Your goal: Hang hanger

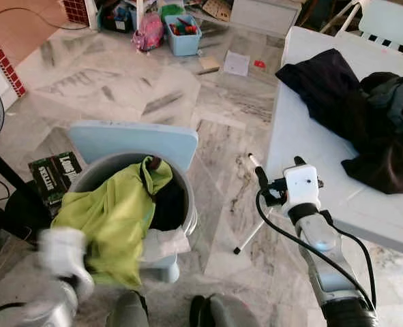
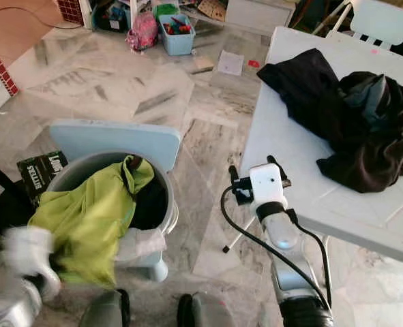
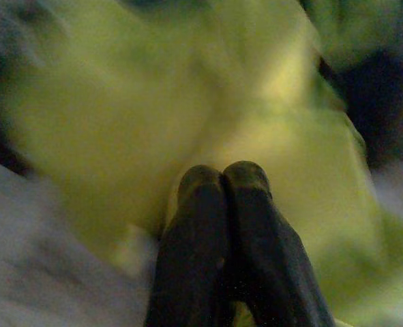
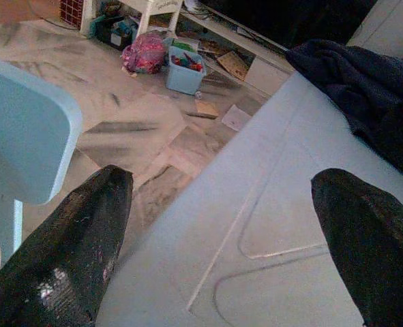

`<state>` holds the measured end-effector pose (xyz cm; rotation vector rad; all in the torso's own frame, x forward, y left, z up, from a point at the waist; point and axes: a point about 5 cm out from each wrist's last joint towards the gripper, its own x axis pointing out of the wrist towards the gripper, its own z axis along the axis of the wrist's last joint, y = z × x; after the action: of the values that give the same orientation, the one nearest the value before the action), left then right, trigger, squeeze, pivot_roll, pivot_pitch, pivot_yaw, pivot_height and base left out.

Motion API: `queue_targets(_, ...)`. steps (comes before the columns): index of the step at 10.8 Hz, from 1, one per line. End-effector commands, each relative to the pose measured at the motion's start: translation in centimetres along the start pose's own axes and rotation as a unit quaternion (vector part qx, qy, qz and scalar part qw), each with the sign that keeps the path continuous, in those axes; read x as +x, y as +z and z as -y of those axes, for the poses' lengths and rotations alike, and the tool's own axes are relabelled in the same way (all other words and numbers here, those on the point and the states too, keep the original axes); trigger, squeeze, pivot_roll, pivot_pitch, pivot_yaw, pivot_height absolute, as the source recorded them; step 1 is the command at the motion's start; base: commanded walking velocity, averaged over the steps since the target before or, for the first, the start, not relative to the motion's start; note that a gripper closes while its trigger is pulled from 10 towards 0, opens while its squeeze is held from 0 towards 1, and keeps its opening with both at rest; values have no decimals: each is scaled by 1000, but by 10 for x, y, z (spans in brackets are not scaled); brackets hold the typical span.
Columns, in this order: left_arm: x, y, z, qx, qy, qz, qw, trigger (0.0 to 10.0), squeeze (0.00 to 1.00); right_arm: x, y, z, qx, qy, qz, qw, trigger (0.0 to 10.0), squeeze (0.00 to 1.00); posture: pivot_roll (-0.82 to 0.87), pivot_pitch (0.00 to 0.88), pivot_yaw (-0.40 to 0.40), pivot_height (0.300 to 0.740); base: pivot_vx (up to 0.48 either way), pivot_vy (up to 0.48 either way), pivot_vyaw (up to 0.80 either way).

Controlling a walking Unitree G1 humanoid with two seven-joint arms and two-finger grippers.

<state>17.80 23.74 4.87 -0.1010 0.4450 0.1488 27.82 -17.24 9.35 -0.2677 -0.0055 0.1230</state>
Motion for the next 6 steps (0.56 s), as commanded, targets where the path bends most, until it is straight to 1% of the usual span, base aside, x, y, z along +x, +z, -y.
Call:
queue_targets(1, -4, 5, -15, 7, 58, 47, 997, 0, 0, -3, -5, 4, -4, -4, -8, 1000, 10000, 0, 39, 134, -126, 740, 0, 0, 0)
queue_targets(2, -6, 3, -23, 12, 92, 53, 994, 0, 0, -2, -5, 3, -4, -3, -7, 1000, 10000, 0, 41, 135, -126, 740, 0, 0, 0)
queue_targets(3, -8, -2, -30, 14, 130, 45, 990, 0, 0, 0, -4, 1, -4, -1, -5, 1000, 10000, 0, 41, 135, -126, 740, 0, 0, 0)
queue_targets(4, -12, -22, -35, 47, 166, 6, 985, 0, 0, 0, -4, 2, -6, 1, -4, 1000, 10000, 0, 41, 134, -128, 740, 0, 0, 0)
queue_targets(5, -17, -34, -39, 80, 192, -18, 978, 0, 0, -1, -4, 2, -8, 0, -5, 1000, 10000, 0, 39, 133, -126, 740, 0, 0, 0)
queue_targets(6, -20, -41, -43, 113, 203, -29, 972, 9020, 0, -1, -5, 2, -8, 0, -5, 1000, 10000, 0, 39, 133, -126, 740, 0, 0, 0)
